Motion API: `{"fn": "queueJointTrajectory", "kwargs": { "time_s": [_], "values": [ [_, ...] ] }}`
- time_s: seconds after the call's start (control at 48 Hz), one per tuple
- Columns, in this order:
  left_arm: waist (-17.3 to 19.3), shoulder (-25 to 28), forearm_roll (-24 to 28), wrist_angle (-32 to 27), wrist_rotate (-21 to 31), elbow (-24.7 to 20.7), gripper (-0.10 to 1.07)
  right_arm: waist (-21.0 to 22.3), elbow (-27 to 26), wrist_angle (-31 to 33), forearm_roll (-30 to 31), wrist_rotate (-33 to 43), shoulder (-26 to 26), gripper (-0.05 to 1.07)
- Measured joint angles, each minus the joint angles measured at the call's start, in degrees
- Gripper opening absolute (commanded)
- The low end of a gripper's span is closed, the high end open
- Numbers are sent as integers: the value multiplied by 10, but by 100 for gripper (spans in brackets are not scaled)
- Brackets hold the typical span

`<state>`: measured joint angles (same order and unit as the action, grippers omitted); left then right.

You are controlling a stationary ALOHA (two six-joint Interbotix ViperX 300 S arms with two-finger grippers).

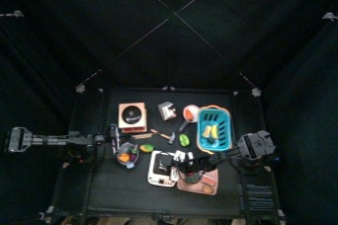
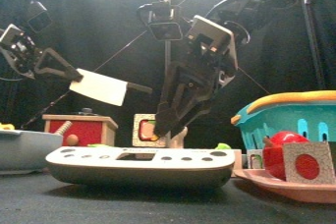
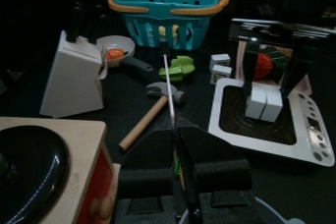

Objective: Place white sushi pieces on stove

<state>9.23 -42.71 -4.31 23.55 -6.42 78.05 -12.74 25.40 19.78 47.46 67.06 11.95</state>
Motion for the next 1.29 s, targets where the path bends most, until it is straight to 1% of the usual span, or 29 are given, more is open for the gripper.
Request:
{"fn": "queueJointTrajectory", "kwargs": {
  "time_s": [0.125,0.458,0.604,0.75,0.917,1.146,1.229,1.292],
  "values": [
    [0,1,0,-2,0,0,34,1,0,-7,11,1,0,70],
    [0,1,0,-3,0,0,34,3,1,-18,65,0,0,70],
    [0,1,0,-4,0,-1,34,3,1,-19,65,0,0,71],
    [0,0,0,-6,0,0,34,3,2,-19,43,1,1,72],
    [1,0,0,-6,1,0,34,5,4,-19,4,0,0,80],
    [0,1,0,-6,0,0,34,8,4,-19,-2,1,1,101],
    [0,0,0,-6,0,0,34,8,4,-22,-2,1,1,104],
    [0,0,0,-7,1,0,34,8,4,-24,-1,1,1,104]
  ]
}}
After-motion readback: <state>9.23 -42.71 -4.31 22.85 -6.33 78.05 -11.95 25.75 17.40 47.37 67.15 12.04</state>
